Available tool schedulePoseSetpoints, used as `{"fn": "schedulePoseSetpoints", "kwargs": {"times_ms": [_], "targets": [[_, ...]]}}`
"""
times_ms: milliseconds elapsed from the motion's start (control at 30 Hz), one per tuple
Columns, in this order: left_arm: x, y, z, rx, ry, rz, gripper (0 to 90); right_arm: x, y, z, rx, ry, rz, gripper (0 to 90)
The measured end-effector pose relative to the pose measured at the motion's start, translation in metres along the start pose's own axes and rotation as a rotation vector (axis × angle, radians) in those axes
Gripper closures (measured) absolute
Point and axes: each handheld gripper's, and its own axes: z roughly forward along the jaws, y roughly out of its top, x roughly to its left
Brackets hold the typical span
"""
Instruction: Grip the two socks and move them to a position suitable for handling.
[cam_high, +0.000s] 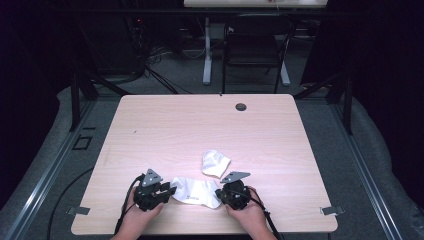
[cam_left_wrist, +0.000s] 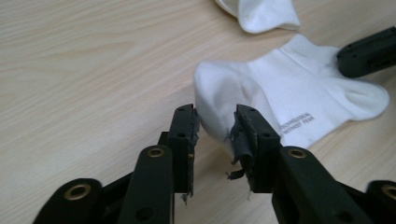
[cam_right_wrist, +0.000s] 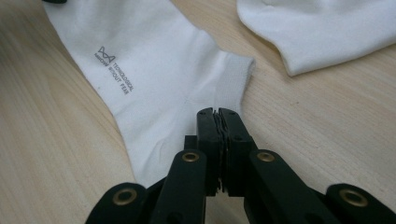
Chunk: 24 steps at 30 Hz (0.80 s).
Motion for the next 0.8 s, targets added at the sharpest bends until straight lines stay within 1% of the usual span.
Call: {"fn": "schedulePoseSetpoints", "kwargs": {"times_ms": [67,133,167,200,233,267,300,333,367,400,433,467,500,533,600,633,667,700,767,800], "targets": [[0.005,0.001,-0.004,-0.029,0.008,-0.018,64.7,-0.001,0.000,0.000,-0.001,0.004,0.006,88.2],[0.007,0.003,-0.007,-0.055,0.008,-0.025,63.8,-0.002,0.000,-0.001,0.002,0.010,0.011,88.1],[0.007,0.003,-0.007,-0.055,0.008,-0.025,63.5,-0.002,0.000,-0.001,0.002,0.010,0.011,88.1],[0.007,0.005,-0.008,-0.069,-0.004,-0.024,63.4,-0.003,0.000,-0.001,0.009,0.009,0.013,87.6],[0.005,0.006,-0.005,-0.074,-0.025,-0.001,63.1,-0.003,0.000,-0.002,0.010,0.003,0.007,87.2],[0.004,0.006,-0.002,-0.069,-0.029,0.017,62.8,-0.003,0.000,-0.002,0.006,-0.001,0.014,86.6],[0.004,0.006,-0.002,-0.069,-0.029,0.017,62.8,-0.003,0.001,-0.003,0.005,-0.007,0.012,86.2],[0.001,0.006,0.006,-0.046,-0.034,0.042,62.8,-0.003,0.001,-0.004,-0.011,-0.005,0.013,85.9],[0.001,0.006,0.006,-0.046,-0.034,0.042,62.8,-0.003,0.002,-0.006,-0.024,-0.008,0.018,85.6],[0.000,0.005,0.010,-0.043,-0.033,0.045,62.8,-0.003,0.002,-0.006,-0.024,-0.008,0.018,85.6],[-0.001,0.005,0.014,-0.029,-0.028,0.049,62.8,-0.003,0.003,-0.007,-0.053,-0.011,0.017,84.3],[-0.002,0.004,0.020,-0.016,-0.028,0.053,62.8,-0.002,0.004,-0.007,-0.061,-0.008,0.011,82.8],[-0.002,0.004,0.020,-0.016,-0.028,0.053,62.8,-0.002,0.004,-0.007,-0.061,-0.008,0.011,82.8],[-0.002,0.003,0.023,-0.006,-0.028,0.058,62.8,-0.002,0.004,-0.006,-0.077,-0.002,0.002,81.7],[-0.002,0.001,0.027,0.011,-0.031,0.060,62.5,-0.001,0.004,-0.003,-0.074,0.006,-0.019,80.0],[-0.002,-0.001,0.029,0.022,-0.031,0.056,62.4,0.000,0.004,-0.001,-0.066,0.003,-0.023,79.8],[-0.001,-0.002,0.030,0.027,-0.032,0.061,62.4,0.000,0.003,0.001,-0.056,-0.003,-0.030,79.8],[-0.002,-0.003,0.030,0.031,-0.036,0.057,62.4,-0.001,0.003,0.002,-0.050,-0.003,-0.031,79.8],[-0.002,-0.004,0.031,0.037,-0.039,0.066,62.0,-0.002,0.003,0.003,-0.044,-0.001,-0.022,79.5],[-0.002,-0.005,0.031,0.033,-0.043,0.064,61.8,-0.003,0.003,0.003,-0.039,0.010,-0.015,78.4]]}}
